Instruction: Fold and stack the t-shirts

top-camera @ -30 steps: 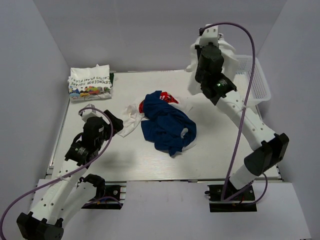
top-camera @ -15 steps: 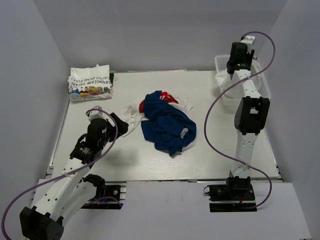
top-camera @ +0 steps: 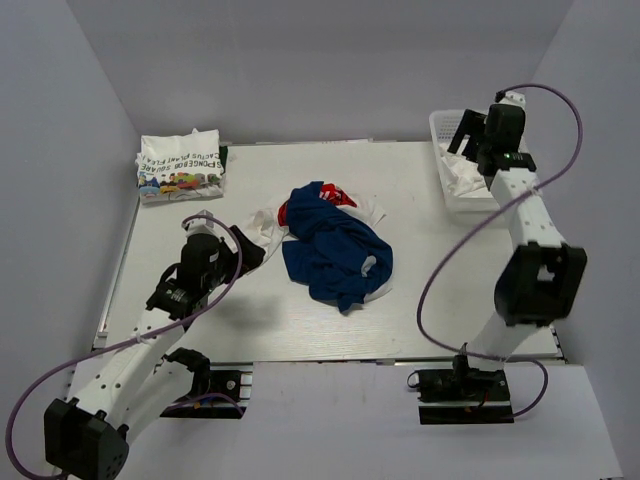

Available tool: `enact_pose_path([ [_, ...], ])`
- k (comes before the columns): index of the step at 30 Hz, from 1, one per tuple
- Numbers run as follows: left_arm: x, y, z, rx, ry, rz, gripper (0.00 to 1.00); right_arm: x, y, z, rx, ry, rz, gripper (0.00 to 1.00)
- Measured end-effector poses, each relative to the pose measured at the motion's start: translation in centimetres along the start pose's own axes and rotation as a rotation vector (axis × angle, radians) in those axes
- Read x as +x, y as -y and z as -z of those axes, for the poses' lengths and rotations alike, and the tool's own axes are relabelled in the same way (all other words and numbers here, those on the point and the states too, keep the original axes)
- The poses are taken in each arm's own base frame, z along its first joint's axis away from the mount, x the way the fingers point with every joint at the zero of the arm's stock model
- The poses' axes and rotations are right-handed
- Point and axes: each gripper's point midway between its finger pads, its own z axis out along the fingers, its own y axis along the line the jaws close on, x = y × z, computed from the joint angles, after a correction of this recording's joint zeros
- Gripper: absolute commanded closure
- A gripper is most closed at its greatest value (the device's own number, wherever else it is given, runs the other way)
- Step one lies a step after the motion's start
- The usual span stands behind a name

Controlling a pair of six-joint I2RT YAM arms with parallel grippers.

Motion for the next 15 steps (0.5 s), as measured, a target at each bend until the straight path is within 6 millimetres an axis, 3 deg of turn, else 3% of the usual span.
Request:
enact_pose_path([
  [3, -0.1, 0.4, 0.2, 0.022, 0.003, -0.001, 0.0, 0.0, -3.3, 7.9, -0.127, 0.048, -0.051, 0.1],
  [6, -0.5, 1.1, 0.6, 0.061, 0.023, 0.002, 0.0, 1.1, -5.7, 13.3, -0.23, 0.082, -0.104, 0.1],
  [8, -0.7, 1.5, 0.9, 0.091, 0.033, 0.003, 0.0, 4.3, -6.2, 15.0, -0.259, 0.037, -0.13, 0.1],
  [13, -0.5, 1.7, 1.2, 0.106, 0.025, -0.004, 0.0, 16.4, -6.8, 17.3, -0.269, -0.221, -0.116, 0.1],
  [15, -0.3, 1.6, 1.2, 0.103, 0.021, -0.003, 0.0, 19.9, -7.9, 19.3, -0.293, -0.318, -0.074, 0.1],
])
